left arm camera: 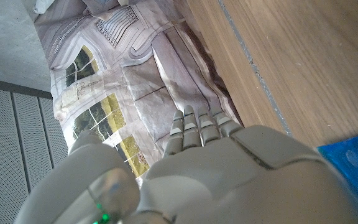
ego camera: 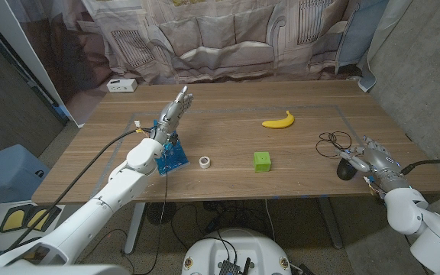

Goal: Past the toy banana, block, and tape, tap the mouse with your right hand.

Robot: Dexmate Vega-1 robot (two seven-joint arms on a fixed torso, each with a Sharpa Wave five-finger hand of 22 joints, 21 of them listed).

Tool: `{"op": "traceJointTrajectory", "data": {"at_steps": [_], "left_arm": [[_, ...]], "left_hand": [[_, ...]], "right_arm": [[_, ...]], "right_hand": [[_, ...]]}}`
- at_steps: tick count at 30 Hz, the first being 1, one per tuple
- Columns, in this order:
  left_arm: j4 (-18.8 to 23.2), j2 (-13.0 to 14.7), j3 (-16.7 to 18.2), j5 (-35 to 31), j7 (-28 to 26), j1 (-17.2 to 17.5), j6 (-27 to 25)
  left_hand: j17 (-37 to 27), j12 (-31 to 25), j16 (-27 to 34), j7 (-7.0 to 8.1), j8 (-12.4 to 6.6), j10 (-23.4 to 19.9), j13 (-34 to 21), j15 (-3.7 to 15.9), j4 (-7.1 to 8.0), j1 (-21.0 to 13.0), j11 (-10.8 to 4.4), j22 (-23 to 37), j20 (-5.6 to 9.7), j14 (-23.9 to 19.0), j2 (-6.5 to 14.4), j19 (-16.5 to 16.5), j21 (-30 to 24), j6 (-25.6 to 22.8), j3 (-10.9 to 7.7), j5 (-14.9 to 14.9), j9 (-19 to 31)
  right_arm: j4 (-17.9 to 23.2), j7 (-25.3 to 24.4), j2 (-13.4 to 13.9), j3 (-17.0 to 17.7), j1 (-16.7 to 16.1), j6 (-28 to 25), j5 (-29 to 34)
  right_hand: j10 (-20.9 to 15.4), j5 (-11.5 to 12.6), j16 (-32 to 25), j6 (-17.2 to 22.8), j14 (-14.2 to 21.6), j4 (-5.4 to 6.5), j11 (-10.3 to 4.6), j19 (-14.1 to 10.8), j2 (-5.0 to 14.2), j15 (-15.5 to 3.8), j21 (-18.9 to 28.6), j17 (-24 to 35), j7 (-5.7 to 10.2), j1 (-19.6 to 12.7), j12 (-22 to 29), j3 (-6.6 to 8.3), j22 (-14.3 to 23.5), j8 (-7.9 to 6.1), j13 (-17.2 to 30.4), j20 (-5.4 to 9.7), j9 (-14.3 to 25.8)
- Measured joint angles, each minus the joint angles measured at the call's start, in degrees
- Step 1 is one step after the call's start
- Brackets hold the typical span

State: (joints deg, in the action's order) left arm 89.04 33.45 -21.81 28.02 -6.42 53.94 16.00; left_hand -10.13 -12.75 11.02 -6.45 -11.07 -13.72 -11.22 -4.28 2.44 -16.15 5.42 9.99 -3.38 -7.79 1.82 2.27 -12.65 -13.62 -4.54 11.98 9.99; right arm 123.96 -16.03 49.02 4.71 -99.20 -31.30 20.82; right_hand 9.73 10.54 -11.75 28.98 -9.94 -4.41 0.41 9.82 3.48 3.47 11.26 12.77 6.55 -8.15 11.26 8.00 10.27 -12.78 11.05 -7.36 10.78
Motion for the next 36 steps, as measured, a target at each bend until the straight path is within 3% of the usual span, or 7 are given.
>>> {"op": "traceJointTrajectory", "data": {"at_steps": [36], "left_arm": [[-0.7, -0.6, -0.6, -0.1, -0.1, -0.4, -0.4]], "left_hand": [[-0.1, 0.0, 0.0, 0.0, 0.0, -0.3, 0.0, -0.31, -0.47, 0.0, -0.31, 0.0, 0.0, -0.3, 0.0, 0.0, 0.4, 0.0, 0.02, -0.3, 0.0]], "right_arm": [[-3.3, -2.8, 6.0, -4.8, 3.7, -4.3, -6.9]], "right_hand": [[0.0, 0.1, -0.3, 0.3, 0.0, 0.0, 0.01, 0.0, 0.0, 0.01, 0.0, 0.0, 0.31, 0.0, 0.0, 0.0, 0.0, 0.4, 0.0, -0.01, 0.0]]}}
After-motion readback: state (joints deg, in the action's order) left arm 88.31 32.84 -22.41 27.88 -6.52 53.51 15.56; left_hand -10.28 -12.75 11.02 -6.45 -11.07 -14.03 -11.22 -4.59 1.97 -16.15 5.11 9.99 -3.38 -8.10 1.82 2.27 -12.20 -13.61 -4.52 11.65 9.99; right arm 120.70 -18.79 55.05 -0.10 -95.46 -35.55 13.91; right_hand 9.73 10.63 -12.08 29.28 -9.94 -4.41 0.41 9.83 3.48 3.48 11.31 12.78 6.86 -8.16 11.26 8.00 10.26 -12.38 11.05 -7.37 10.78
